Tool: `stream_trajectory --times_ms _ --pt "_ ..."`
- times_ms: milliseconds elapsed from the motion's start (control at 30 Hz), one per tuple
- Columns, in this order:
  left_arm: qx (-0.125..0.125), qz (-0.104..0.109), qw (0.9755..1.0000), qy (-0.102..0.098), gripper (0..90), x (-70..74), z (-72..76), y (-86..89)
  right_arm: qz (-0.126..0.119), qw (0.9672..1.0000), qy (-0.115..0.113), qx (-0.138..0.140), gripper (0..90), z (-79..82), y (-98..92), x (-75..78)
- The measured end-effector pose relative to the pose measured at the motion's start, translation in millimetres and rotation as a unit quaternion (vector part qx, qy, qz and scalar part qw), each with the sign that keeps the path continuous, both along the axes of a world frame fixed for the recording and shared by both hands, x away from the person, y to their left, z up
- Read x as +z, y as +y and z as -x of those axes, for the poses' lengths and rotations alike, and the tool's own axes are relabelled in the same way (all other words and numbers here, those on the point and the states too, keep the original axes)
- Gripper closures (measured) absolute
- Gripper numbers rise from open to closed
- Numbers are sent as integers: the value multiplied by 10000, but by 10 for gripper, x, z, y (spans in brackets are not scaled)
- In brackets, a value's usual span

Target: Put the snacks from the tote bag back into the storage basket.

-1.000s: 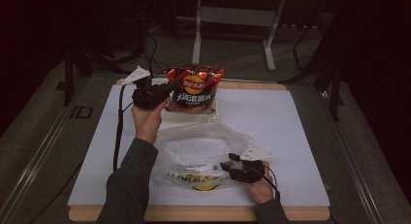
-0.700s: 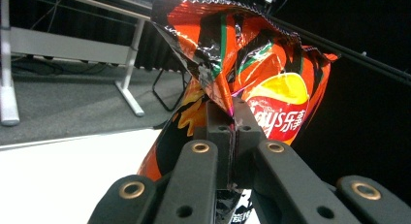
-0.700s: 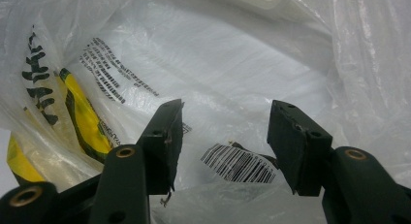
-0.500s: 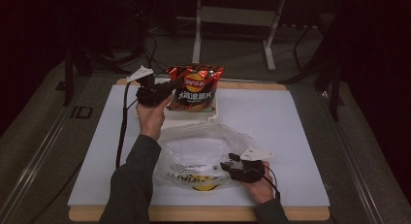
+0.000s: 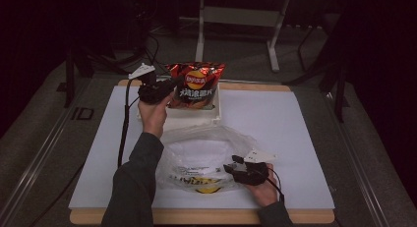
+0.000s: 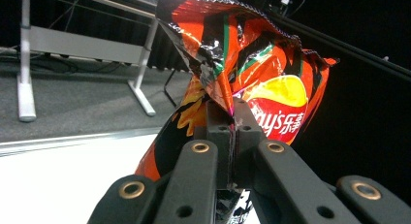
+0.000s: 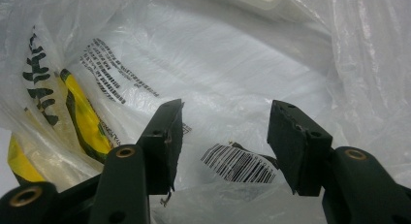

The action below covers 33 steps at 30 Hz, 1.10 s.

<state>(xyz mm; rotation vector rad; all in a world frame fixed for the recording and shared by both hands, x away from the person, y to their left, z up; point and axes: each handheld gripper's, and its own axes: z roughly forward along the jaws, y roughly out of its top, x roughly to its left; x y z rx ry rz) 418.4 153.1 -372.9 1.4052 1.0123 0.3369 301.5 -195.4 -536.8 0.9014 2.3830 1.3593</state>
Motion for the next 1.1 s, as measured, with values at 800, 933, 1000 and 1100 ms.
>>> stream_trajectory --times_ms 800,933,1000,1100 --pt "203 -54 9997 127 895 -46 -211 -62 0 10000 -9 4 464 1 -2 0" --pt "218 -32 9996 151 895 -64 -239 -69 0 10000 -15 5 464 2 -1 0" --pt "213 -10 9997 147 895 -70 -250 -80 6 10000 -15 6 464 3 2 0" --pt "218 -40 9996 154 895 -77 -271 -97 4 10000 -23 6 464 3 1 0"
